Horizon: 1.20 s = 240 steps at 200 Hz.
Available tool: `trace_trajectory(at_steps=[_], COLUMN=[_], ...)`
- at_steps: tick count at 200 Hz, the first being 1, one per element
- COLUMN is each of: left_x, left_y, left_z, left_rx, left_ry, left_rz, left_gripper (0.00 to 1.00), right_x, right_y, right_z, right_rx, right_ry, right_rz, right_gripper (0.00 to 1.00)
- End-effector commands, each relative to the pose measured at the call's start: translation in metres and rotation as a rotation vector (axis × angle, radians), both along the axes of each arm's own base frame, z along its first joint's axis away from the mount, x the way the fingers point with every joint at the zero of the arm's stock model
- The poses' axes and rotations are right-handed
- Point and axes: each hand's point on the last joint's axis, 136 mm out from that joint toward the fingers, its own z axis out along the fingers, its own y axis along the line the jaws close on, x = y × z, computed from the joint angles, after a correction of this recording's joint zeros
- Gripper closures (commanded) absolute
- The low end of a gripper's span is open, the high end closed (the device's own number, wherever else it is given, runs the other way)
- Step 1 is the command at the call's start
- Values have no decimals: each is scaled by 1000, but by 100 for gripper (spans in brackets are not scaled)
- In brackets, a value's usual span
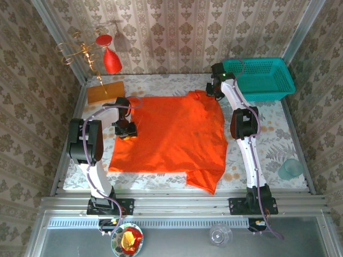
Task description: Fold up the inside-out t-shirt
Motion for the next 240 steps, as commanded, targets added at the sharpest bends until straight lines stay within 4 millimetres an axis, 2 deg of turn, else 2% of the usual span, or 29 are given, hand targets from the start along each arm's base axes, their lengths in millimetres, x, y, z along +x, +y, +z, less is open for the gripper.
trace_trajectory(at_steps=[1, 21, 37, 48, 66, 91, 119, 137, 145, 152, 158, 163, 195, 220, 240], left_x=[-10, -8, -6, -4, -1, 1, 0, -3, -4, -6, -7, -7, -12, -18, -23], left_y=[9, 8, 7, 5, 2, -1, -3, -3, -4, -5, -6, -7, -12, -13, -12], left_z=[-11, -5, 2, 8, 19, 34, 43, 46, 47, 49, 49, 51, 56, 56, 53], left_rx=[45, 40, 32, 27, 18, 4, -10, -14, -16, -20, -21, -24, -31, -37, -39], left_ry=[54, 35, 15, -2, -29, -70, -99, -104, -107, -112, -114, -121, -129, -138, -136], left_rz=[15, 20, 24, 23, 21, 19, 19, 13, 10, 5, 2, -2, -21, -20, -16], left_gripper=[67, 68, 68, 68, 68, 68, 67, 67, 67, 66, 66, 66, 65, 65, 65], right_x=[6, 9, 5, -2, -23, -74, -156, -222, -249, -264, -269, -268, -258, -267, -271], right_y=[0, 0, 3, 13, 35, 72, 117, 140, 145, 146, 142, 138, 128, 148, 162], right_z=[7, 45, 80, 102, 131, 154, 141, 113, 102, 94, 92, 91, 95, 87, 69], right_rx=[12, 1, -5, 5, 5, -26, -46, 29, 67, 82, 67, 48, 32, 2, -28], right_ry=[-27, -86, -129, -147, -148, -97, -5, 116, 180, 219, 227, 214, 118, 121, 162], right_rz=[0, 3, 19, 55, 151, 304, 471, 570, 600, 597, 572, 542, 346, 388, 392], right_gripper=[90, 100, 100, 100, 100, 100, 100, 100, 92, 76, 62, 58, 56, 56, 54])
